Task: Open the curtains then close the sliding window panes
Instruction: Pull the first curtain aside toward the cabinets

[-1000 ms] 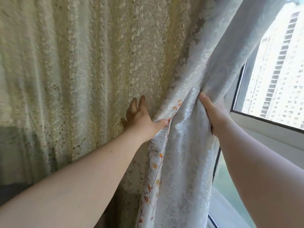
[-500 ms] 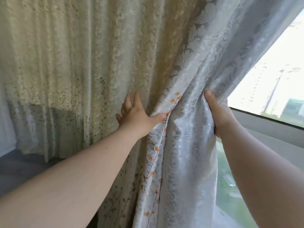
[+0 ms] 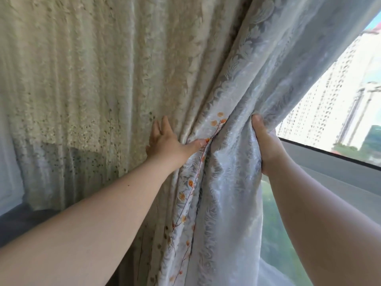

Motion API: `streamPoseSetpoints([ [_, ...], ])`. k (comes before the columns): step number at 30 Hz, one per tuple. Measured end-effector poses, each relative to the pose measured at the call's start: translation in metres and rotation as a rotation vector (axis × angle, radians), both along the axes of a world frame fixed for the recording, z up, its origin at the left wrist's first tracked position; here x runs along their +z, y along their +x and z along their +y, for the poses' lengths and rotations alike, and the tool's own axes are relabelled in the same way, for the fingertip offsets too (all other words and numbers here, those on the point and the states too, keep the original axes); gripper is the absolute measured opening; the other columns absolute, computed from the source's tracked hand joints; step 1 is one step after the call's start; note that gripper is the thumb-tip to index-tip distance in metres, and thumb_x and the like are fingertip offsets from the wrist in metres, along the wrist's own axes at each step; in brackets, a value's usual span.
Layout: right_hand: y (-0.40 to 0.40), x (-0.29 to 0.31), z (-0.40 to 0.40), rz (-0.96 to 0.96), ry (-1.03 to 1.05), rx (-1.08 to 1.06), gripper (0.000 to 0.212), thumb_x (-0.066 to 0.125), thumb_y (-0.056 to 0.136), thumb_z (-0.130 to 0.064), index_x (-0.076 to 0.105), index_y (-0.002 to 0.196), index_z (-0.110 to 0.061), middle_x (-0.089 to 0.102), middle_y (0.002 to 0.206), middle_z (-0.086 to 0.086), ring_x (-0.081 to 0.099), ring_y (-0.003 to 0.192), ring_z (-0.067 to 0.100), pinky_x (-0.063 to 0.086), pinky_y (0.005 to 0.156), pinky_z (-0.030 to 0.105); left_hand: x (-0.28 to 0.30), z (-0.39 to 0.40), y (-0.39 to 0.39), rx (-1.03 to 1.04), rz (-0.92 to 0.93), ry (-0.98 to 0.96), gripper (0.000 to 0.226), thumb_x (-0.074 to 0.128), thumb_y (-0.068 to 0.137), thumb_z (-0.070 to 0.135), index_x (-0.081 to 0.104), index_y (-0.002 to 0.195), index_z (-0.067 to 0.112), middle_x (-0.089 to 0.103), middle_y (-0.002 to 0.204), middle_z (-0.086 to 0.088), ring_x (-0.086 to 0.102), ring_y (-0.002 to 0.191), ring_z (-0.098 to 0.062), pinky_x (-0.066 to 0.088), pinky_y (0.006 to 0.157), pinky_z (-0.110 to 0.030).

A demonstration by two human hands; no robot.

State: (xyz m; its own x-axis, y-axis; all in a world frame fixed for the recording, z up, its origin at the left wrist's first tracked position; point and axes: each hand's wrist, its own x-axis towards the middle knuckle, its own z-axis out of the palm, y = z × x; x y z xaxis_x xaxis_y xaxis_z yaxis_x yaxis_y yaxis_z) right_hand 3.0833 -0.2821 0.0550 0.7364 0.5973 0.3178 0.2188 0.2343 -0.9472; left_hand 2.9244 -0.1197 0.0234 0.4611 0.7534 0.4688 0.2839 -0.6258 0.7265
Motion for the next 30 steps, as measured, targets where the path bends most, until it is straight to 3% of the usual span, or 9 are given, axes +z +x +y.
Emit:
streamPoseSetpoints([
  [6,0.024,0.004,0.084,-0.001,0.037,0.02,0.115,0.076,0.044,-0.075,0.04,0.139,-0.022,0.064,0.122,0.003,0.065,0.105,0.025,0.052,0.09,0.047,-0.005,0.07,0.023,0.004,-0.057,-0.031,0.124,0.054,0.051,0.082,-0.007,0.144,0.026,-0.005,0.155,-0.003,0.008,0.14,-0.025,0.018,0.111,-0.044],
  [12,0.052,0.011,0.196,-0.001,0.08,0.101,0.102,0.075,0.051,-0.072,0.04,0.135,-0.026,0.065,0.116,-0.005,0.067,0.098,0.015,0.055,0.08,0.036,-0.004,0.164,0.047,0.15,-0.075,-0.001,0.118,0.051,0.056,0.079,-0.007,0.144,0.026,-0.002,0.155,-0.003,0.012,0.139,-0.027,0.018,0.11,-0.044],
  [16,0.06,0.014,0.278,-0.038,0.094,0.193,0.095,0.075,0.051,-0.072,0.039,0.13,-0.032,0.063,0.114,-0.009,0.065,0.098,0.013,0.054,0.082,0.036,0.002,0.226,0.051,0.302,-0.065,0.028,0.111,0.053,0.065,0.072,-0.006,0.144,0.024,-0.003,0.155,-0.005,0.014,0.138,-0.029,0.019,0.109,-0.044],
  [20,0.055,0.014,0.366,-0.055,0.024,0.242,0.128,0.068,0.036,-0.085,0.024,0.143,-0.031,0.055,0.13,-0.004,0.056,0.114,0.024,0.046,0.098,0.047,0.001,0.296,0.037,0.415,-0.06,0.002,0.109,0.053,0.064,0.072,-0.006,0.144,0.026,-0.001,0.155,-0.004,0.016,0.137,-0.029,0.021,0.107,-0.041],
  [25,0.056,0.008,0.439,-0.076,-0.014,0.283,0.135,0.067,0.032,-0.086,0.018,0.146,-0.032,0.051,0.134,-0.002,0.052,0.118,0.025,0.043,0.1,0.049,-0.006,0.352,0.025,0.463,-0.042,-0.012,0.109,0.056,0.064,0.072,-0.002,0.144,0.026,0.0,0.155,-0.005,0.016,0.137,-0.03,0.021,0.108,-0.043],
  [30,0.052,0.003,0.506,-0.052,0.03,0.278,0.108,0.072,0.042,-0.078,0.034,0.133,-0.034,0.06,0.117,-0.006,0.061,0.105,0.021,0.049,0.094,0.046,-0.011,0.414,0.012,0.437,0.005,-0.056,0.113,0.056,0.062,0.074,-0.007,0.144,0.027,-0.005,0.155,-0.003,0.012,0.139,-0.027,0.02,0.108,-0.042],
])
